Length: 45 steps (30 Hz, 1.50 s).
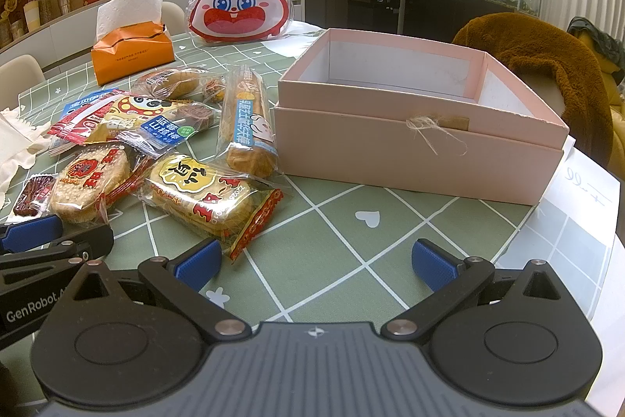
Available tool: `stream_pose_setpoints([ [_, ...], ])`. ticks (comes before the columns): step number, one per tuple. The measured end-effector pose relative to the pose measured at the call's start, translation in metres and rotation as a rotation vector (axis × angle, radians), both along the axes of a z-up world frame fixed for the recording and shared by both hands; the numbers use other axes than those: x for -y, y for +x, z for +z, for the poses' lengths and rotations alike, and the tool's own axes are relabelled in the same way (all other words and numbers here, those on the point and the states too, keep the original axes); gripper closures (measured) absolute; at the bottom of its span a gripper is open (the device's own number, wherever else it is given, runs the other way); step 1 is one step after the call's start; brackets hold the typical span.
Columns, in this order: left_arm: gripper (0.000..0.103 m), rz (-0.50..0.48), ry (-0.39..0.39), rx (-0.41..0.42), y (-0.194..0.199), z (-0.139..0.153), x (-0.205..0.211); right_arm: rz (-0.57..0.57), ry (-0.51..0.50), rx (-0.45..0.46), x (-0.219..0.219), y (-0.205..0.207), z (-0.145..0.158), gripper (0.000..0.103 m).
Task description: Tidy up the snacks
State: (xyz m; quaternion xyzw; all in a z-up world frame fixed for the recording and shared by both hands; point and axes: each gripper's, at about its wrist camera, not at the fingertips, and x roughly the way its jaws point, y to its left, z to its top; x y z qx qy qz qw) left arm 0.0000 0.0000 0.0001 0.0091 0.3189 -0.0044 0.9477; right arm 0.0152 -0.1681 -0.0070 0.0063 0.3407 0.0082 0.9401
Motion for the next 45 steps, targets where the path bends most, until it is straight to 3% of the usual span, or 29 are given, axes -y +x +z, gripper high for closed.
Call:
stream_pose_setpoints([
  [14, 0.045, 0.0, 0.0, 0.0, 0.0, 0.001, 0.001, 0.006, 0.0, 0.0, 0.0, 0.0, 0.0, 0.0],
  [20, 0.047, -0.015, -0.031, -0.04, 0.002, 0.008, -0.001, 0.096, -0.002, -0.106, 0.009, 0.005, 0.009, 0.0],
  [26, 0.047, -0.03, -0.057, -0.052, 0.009, 0.041, -0.006, 0.134, -0.012, -0.154, 0.007, 0.012, 0.009, 0.0],
  [30, 0.051, 0.019, -0.102, -0.063, 0.02, 0.058, -0.027, 0.162, -0.019, -0.169, 0.006, 0.018, 0.01, 0.0],
  [34, 0.051, 0.067, -0.075, -0.085, 0.035, 0.069, -0.051, 0.187, -0.027, -0.173, 0.006, 0.02, 0.018, 0.013],
  [40, 0.051, 0.187, -0.076, -0.154, 0.062, 0.056, -0.09, 0.167, -0.023, -0.044, 0.001, 0.014, 0.044, 0.013],
  [45, 0.051, 0.242, -0.147, -0.217, 0.07, 0.042, -0.116, 0.179, -0.019, -0.055, -0.003, 0.02, 0.046, 0.013],
])
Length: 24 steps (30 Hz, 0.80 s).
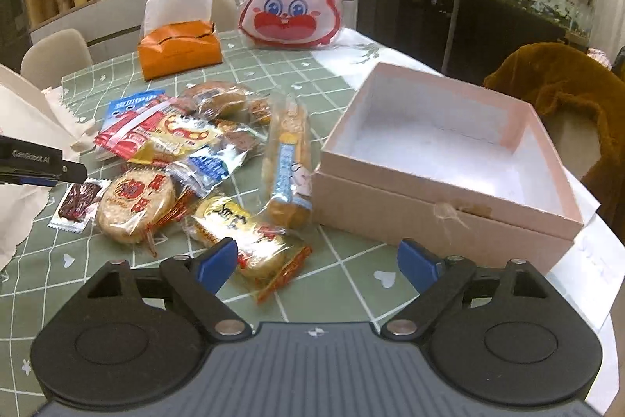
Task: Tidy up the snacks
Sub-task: 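Move the left tool over the brown chocolate square while the right tool approaches the round rice cracker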
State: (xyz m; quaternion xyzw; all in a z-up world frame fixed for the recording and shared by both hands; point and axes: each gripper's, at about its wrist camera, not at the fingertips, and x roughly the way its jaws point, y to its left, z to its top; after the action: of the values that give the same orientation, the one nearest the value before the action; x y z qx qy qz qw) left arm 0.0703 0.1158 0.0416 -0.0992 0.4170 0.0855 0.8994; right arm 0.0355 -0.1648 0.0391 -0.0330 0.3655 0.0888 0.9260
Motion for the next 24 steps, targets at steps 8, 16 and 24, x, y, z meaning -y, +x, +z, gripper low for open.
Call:
stream_pose_setpoints([
  [8, 0.051, -0.045, -0.013, -0.005, -0.001, -0.017, -0.003, 0.048, -0.001, 0.015, -0.014, -0.001, -0.003, 0.013],
  [16, 0.05, -0.204, 0.026, 0.012, -0.011, -0.019, 0.017, 0.106, 0.028, 0.016, -0.032, 0.002, 0.002, 0.013],
  [24, 0.057, -0.211, 0.08, 0.021, -0.011, -0.013, 0.027, 0.141, 0.022, 0.013, -0.047, 0.01, 0.004, 0.013],
])
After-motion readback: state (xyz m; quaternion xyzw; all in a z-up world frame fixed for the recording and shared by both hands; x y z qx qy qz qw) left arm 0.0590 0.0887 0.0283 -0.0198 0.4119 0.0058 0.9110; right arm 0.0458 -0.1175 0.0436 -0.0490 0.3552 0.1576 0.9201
